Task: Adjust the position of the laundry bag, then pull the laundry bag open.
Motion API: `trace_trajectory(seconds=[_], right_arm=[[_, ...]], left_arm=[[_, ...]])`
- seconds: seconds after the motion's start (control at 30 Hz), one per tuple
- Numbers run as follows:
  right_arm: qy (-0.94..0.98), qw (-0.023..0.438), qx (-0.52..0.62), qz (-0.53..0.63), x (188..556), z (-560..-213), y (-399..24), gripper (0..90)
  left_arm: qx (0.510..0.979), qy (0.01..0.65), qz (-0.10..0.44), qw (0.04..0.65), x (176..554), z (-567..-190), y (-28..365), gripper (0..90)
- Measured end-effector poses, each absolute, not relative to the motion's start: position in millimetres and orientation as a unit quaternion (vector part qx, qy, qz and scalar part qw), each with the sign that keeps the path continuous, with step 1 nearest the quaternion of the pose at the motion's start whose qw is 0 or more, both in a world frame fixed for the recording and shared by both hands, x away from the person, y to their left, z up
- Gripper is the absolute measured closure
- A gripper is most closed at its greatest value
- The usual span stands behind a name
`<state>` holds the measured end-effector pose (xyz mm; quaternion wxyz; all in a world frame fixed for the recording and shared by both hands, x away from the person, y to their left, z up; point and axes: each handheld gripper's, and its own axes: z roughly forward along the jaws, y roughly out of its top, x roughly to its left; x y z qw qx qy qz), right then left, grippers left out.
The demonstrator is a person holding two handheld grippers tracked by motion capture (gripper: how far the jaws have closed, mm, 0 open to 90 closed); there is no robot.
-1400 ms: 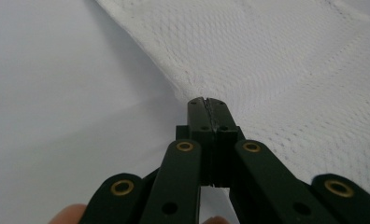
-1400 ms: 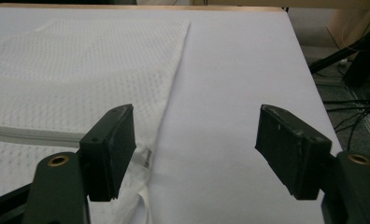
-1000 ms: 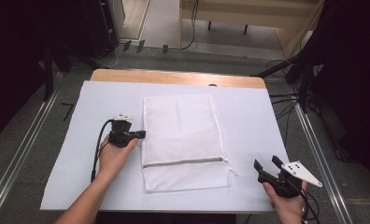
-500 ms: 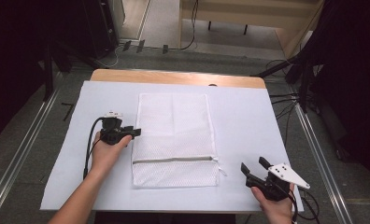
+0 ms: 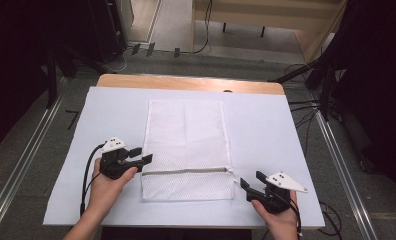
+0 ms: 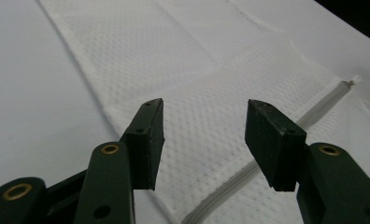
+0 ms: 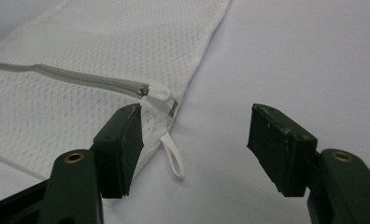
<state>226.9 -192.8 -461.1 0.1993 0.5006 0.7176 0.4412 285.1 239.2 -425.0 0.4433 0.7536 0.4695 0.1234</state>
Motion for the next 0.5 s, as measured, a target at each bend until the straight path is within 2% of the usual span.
trace_trajectory(seconds=[0.07, 0.13, 0.17, 0.2, 0.27, 0.37, 0.5], right_arm=[[0.718, 0.196, 0.500, 0.443, 227.9, -461.4, -190.6, 38.7], [0.721, 0.178, 0.496, 0.449, 230.8, -463.9, -186.1, 46.8], [0.721, 0.178, 0.496, 0.449, 230.8, -463.9, -186.1, 46.8], [0.723, 0.168, 0.493, 0.454, 231.5, -465.2, -185.4, 52.1], [0.724, 0.152, 0.487, 0.464, 231.9, -467.1, -183.8, 54.9], [0.727, 0.151, 0.479, 0.468, 232.9, -469.3, -182.0, 55.3], [0.733, 0.155, 0.484, 0.453, 234.3, -471.8, -178.1, 50.6]], left_arm=[[0.755, 0.464, 0.121, 0.447, 283.8, -425.9, 234.4, 47.8], [0.760, 0.459, 0.120, 0.444, 282.4, -427.6, 229.8, 48.2], [0.764, 0.454, 0.118, 0.443, 281.9, -428.6, 227.9, 48.2], [0.765, 0.453, 0.115, 0.444, 281.1, -429.8, 225.3, 48.8], [0.767, 0.448, 0.102, 0.448, 280.4, -431.7, 220.1, 50.7], [0.774, 0.438, 0.095, 0.447, 278.5, -433.6, 211.3, 52.2], [0.783, 0.427, 0.084, 0.444, 277.9, -436.0, 200.8, 51.6]])
